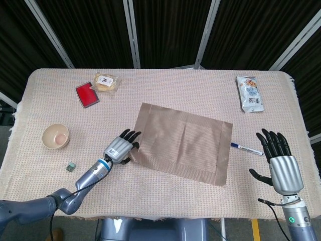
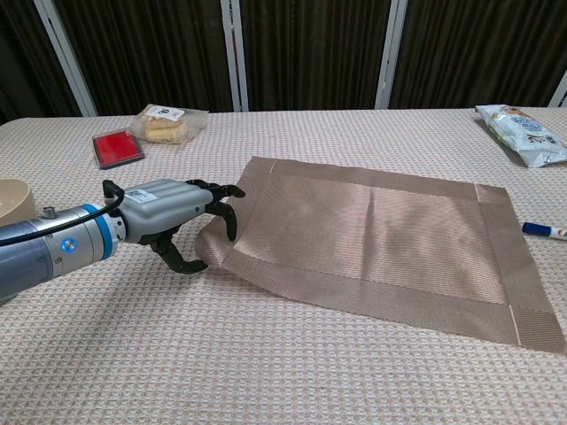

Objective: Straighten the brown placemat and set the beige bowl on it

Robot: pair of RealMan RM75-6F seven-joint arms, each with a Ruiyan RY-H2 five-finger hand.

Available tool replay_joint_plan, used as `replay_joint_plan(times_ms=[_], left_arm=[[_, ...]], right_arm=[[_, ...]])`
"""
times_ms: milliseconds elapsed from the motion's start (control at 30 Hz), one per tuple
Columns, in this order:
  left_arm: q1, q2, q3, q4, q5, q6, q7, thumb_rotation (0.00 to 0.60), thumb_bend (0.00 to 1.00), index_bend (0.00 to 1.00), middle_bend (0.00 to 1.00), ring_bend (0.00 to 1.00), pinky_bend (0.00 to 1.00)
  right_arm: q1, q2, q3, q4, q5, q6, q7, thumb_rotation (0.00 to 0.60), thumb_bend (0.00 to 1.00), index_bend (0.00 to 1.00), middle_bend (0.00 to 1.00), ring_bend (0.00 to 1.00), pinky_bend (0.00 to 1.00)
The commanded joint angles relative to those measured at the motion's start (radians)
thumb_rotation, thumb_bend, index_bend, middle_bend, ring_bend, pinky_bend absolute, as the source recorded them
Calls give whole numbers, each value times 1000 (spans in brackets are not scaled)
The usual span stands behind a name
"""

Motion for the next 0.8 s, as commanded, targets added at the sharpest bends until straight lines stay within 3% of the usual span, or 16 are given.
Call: replay_joint_plan(times_ms=[33, 367, 567, 800], left_arm=[[1, -3, 2, 1, -1, 4, -1, 600, 375, 375, 0, 0, 0], [6, -15, 4, -4, -10, 24, 12, 600, 372, 591, 0, 0, 0], [15, -10, 10, -24, -4, 48, 18, 600, 372, 632, 0, 0, 0], [45, 28, 28, -126, -13, 93, 82, 600, 374, 663, 0, 0, 0]], right_arm=[[0, 1, 1, 0, -2, -1, 3, 600, 0, 0, 0, 0, 0], [-5, 7, 2, -5, -15, 6, 33, 600, 0, 0, 0, 0, 0], [-9, 12, 1, -10, -26, 11, 45, 600, 0, 0, 0, 0, 0], [-14, 20, 0, -17, -39, 20, 54, 600, 0, 0, 0, 0, 0]])
